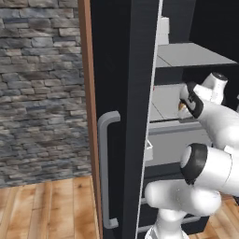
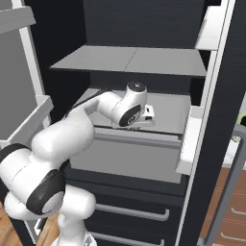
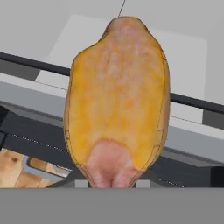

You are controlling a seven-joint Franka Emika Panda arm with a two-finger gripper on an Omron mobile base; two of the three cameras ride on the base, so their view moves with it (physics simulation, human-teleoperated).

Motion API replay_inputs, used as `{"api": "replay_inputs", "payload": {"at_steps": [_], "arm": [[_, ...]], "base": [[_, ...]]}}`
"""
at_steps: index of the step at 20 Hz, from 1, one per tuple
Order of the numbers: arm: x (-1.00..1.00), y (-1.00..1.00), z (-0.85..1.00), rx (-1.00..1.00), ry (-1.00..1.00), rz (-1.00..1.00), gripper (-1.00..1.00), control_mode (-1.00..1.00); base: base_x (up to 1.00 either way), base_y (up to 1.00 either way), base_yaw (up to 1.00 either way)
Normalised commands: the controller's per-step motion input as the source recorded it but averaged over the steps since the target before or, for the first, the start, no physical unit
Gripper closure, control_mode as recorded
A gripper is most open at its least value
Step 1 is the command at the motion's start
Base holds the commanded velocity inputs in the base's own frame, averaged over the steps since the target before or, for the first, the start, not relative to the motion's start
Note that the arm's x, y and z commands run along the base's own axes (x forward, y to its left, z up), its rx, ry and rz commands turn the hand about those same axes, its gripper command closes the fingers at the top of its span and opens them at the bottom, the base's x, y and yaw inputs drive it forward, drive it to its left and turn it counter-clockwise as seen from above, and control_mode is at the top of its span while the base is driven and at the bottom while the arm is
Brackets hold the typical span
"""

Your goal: Take the chicken drumstick from the fridge and place it on the digital scale on the counter by the fridge. Wait a few seconds for a reading, then move it to the plate on the dining counter.

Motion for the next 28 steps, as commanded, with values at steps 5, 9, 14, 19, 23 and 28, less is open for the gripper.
{"api": "replay_inputs", "payload": {"at_steps": [5,9,14,19,23,28], "arm": [[-1.00,0.59,0.41,-0.09,0.01,0.00,1.00,-1.00],[-1.00,0.64,0.33,-0.07,0.00,-0.01,1.00,-1.00],[-1.00,0.33,0.13,-0.01,-0.02,0.00,1.00,-1.00],[-0.95,0.05,0.25,0.00,-0.10,0.00,1.00,-1.00],[-0.32,0.04,0.07,0.01,-0.03,0.01,1.00,-1.00],[0.00,0.00,0.00,0.00,0.00,0.00,1.00,-1.00]], "base": [[0.00,0.00,0.00],[0.00,0.00,0.00],[0.00,0.00,0.00],[0.00,0.00,0.00],[0.00,0.00,0.00],[0.00,0.00,0.00]]}}
